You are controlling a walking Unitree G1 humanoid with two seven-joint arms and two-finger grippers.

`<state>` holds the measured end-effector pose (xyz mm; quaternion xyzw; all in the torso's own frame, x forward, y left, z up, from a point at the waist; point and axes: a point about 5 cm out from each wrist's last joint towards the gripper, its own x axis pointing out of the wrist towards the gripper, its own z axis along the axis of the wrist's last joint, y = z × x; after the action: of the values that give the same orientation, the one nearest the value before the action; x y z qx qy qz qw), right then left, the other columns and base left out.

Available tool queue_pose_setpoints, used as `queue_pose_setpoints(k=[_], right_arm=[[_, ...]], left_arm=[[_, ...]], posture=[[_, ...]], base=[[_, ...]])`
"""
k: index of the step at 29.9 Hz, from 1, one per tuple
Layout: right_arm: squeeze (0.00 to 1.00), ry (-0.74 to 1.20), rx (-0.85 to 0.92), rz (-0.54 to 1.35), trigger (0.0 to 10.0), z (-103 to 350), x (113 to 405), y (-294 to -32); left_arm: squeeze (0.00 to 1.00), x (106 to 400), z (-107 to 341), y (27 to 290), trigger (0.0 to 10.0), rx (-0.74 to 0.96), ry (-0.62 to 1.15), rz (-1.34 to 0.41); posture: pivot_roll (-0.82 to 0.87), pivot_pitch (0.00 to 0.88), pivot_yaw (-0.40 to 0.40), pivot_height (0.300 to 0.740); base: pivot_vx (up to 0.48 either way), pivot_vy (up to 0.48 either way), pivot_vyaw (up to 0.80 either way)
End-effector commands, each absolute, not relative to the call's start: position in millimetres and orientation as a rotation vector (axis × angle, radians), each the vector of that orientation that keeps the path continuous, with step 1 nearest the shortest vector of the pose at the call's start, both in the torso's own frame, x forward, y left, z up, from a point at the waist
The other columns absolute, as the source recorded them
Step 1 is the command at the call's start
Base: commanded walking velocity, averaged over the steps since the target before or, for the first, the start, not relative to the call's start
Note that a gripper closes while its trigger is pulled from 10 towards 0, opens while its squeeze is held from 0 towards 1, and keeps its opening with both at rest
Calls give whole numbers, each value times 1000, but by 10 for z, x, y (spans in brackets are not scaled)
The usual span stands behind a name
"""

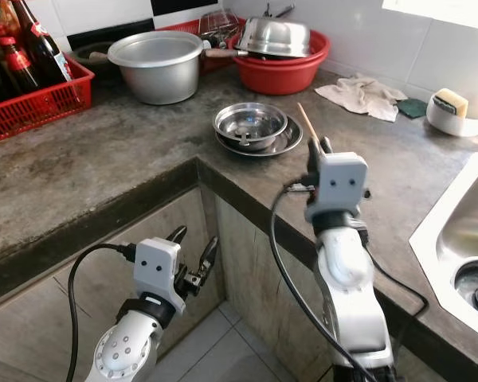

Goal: Kitchen organization

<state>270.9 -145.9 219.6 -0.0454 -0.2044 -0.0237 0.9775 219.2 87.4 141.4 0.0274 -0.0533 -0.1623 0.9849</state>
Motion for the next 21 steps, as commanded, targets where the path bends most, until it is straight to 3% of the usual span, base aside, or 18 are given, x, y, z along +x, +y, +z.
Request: queue_pose_setpoints(k=[1, 14, 21], right_arm=[[0, -413, -127, -87, 0, 2222, 2634, -1502], [0, -352, -118, -114, 0, 2139, 2634, -1461], [0, -349, -123, -118, 0, 2145, 2636, -1454]], left_arm=[[0, 2196, 1424, 867, 10000, 46, -121, -342], [0, 2218, 1399, 875, 10000, 57, -113, -354], [0, 2220, 1377, 881, 10000, 109, -116, -367]], posture=[[33, 69, -14, 740], [36, 69, -10, 740], [34, 72, -8, 740]], base=[[0, 0, -800], [0, 410, -800], [40, -55, -800]])
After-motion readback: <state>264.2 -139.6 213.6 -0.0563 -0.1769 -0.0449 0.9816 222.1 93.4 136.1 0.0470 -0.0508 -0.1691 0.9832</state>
